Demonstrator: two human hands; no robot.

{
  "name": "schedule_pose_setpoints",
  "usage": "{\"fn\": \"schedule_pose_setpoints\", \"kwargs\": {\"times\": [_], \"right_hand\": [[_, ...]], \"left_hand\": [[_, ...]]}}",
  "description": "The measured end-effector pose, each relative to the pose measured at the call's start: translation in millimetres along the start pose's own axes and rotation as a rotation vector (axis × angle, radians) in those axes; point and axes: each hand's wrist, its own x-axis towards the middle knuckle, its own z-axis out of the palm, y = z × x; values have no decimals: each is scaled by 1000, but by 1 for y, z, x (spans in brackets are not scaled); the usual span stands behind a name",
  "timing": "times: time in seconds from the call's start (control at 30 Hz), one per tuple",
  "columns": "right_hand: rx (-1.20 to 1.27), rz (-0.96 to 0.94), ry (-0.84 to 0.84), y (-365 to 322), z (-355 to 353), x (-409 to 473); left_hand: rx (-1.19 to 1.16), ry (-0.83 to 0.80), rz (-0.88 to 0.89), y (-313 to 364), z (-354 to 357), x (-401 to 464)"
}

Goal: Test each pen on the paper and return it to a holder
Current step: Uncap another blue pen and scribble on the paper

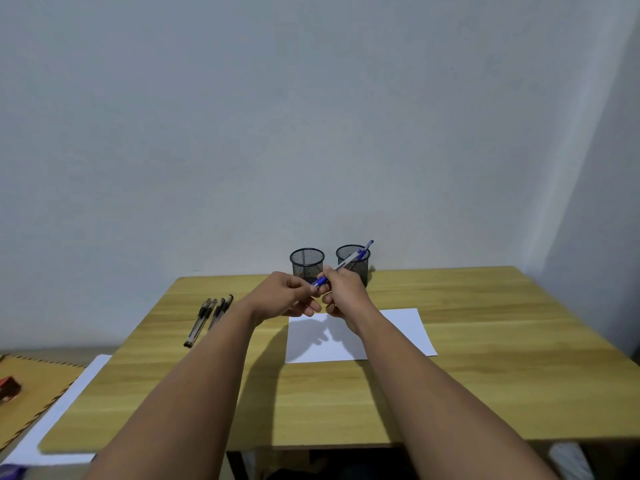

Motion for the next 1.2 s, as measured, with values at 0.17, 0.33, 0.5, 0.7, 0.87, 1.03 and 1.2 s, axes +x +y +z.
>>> {"fn": "schedule_pose_setpoints", "kwargs": {"times": [0.17, 0.33, 0.5, 0.7, 0.87, 1.03, 1.2], "right_hand": [[85, -29, 73, -3, 5, 18], [262, 11, 350, -28, -29, 51], [12, -92, 387, -31, -74, 69], [-26, -125, 270, 20, -48, 76], [32, -136, 252, 51, -36, 80], [54, -196, 219, 64, -29, 74], [34, -193, 135, 81, -16, 62]], "left_hand": [[-86, -4, 3, 7, 7, 16], [-32, -135, -125, -11, -17, 26], [279, 187, -178, -73, -53, 31], [942, 401, -121, -119, -35, 52], [1133, 445, -79, -131, -30, 66], [1068, 529, 73, -130, -22, 51], [1029, 412, 302, -128, -5, 22]]}}
